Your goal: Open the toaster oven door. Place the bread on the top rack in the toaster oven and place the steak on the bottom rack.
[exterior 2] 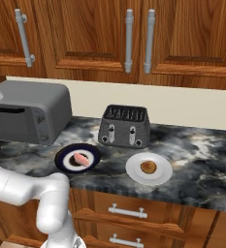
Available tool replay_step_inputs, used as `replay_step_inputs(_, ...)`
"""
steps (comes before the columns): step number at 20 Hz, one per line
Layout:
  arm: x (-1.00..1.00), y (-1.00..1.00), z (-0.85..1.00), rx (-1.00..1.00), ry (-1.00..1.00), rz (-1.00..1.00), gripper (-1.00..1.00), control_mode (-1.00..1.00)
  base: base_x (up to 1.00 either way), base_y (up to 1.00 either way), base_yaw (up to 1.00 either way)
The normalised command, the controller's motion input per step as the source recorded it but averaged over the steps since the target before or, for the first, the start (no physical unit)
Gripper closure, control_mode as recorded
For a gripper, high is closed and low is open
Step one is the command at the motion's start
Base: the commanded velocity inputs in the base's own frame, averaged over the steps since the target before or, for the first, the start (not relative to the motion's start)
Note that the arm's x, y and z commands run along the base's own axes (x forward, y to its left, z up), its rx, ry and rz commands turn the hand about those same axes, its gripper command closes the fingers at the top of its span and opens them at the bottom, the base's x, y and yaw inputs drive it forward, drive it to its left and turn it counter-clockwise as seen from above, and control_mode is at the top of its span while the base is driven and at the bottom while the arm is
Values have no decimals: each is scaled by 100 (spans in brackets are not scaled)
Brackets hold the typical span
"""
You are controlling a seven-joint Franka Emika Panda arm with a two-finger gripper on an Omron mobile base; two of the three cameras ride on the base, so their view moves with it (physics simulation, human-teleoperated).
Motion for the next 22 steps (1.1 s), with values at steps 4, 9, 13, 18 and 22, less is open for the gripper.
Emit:
replay_step_inputs(4,-24,40,-100,0,0,0,100,-100,0,0,0)
replay_step_inputs(9,-31,42,-100,0,0,0,100,-100,0,0,0)
replay_step_inputs(13,-31,43,-100,0,0,0,100,-100,0,0,0)
replay_step_inputs(18,-18,39,-100,0,0,0,100,-100,0,0,0)
replay_step_inputs(22,7,33,-100,0,1,0,100,-100,0,0,0)
